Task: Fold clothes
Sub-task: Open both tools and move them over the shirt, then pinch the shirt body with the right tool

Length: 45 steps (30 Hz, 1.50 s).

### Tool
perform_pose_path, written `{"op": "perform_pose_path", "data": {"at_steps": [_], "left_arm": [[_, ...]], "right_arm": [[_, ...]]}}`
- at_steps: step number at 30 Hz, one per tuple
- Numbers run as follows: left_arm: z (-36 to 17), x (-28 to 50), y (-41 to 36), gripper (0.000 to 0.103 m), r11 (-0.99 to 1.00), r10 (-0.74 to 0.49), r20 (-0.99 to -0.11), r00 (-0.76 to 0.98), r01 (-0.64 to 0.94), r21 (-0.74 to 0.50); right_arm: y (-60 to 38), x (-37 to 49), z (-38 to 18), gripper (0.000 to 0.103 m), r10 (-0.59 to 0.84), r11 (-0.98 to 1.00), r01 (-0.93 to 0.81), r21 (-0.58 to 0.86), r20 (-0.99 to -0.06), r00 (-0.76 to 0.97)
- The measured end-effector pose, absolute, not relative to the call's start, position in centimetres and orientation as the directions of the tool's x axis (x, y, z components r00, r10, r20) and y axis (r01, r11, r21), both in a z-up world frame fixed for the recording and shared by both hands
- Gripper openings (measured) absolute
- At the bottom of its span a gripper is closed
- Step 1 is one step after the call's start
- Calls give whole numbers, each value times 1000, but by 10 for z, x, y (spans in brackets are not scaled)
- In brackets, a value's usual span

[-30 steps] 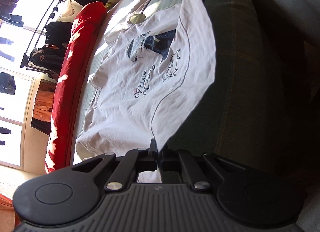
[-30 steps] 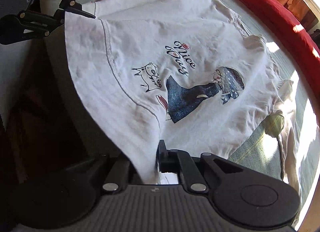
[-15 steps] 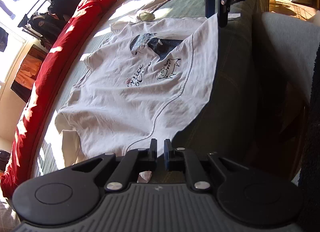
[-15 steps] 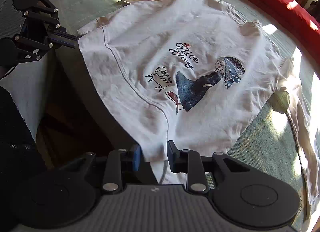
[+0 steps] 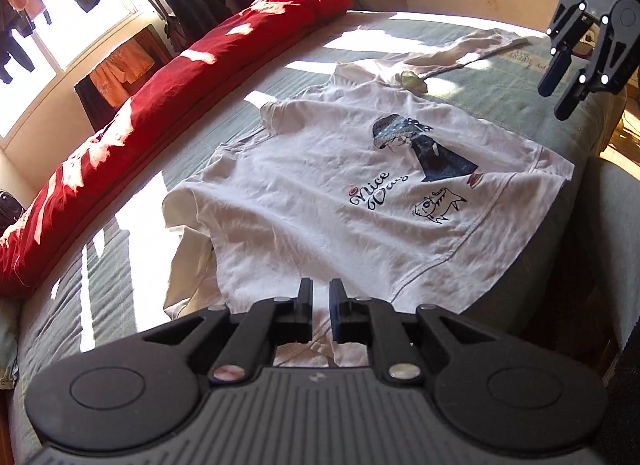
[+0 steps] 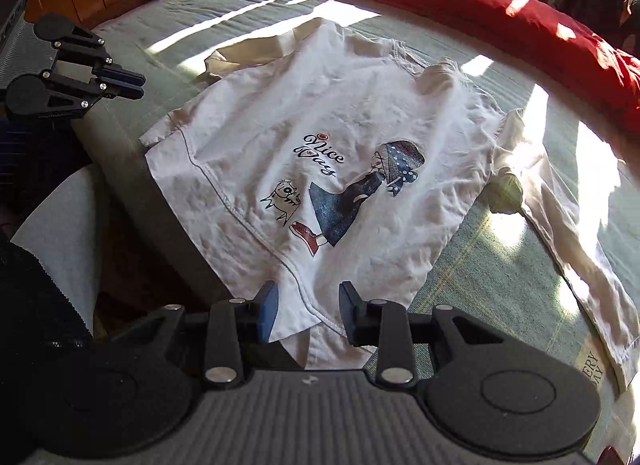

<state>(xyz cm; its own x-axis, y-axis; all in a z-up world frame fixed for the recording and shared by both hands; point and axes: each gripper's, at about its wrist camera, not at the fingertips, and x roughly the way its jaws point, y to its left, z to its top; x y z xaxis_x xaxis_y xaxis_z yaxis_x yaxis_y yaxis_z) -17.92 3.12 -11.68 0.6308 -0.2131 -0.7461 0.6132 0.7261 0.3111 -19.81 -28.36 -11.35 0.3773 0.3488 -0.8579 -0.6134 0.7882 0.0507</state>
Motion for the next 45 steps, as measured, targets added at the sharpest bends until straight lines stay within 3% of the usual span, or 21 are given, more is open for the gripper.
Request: {"op": "perform_pose_path", "data": {"at_steps": [2,8,10,21,32,37,40,45], "left_arm": [[-117,-159,43,36,794,-196,-763,616,556,246],[-127,-102,73,41,919,-194,-804,562,391,51],[-133,-82,83,47,942,-216,-814,539,336,-28],[-209,-23,108,47,972,-236,-863,446,98,-214],[-226,-12,109,49,963,-270,-861,431,103,-250],[-228,-9,105,51,965,-263,-868,422,131,-229],[-228,-7,101,52,967,-252,-872,419,153,-206],[-226,-8,97,53,967,-242,-876,418,179,-181]], "right_arm": [[-292,-192,-111,39,366,816,-571,86,-843,395],[-318,-161,-119,42,411,887,-394,241,-801,436],[-327,-147,-130,42,419,899,-323,294,-790,447],[-380,-78,-205,42,415,864,14,503,-729,545],[-402,1,-252,42,426,778,147,611,-685,591],[-400,26,-266,42,427,765,126,632,-644,634],[-396,35,-264,11,432,784,96,613,-650,625],[-404,34,-241,10,316,877,79,474,-693,648]]}}
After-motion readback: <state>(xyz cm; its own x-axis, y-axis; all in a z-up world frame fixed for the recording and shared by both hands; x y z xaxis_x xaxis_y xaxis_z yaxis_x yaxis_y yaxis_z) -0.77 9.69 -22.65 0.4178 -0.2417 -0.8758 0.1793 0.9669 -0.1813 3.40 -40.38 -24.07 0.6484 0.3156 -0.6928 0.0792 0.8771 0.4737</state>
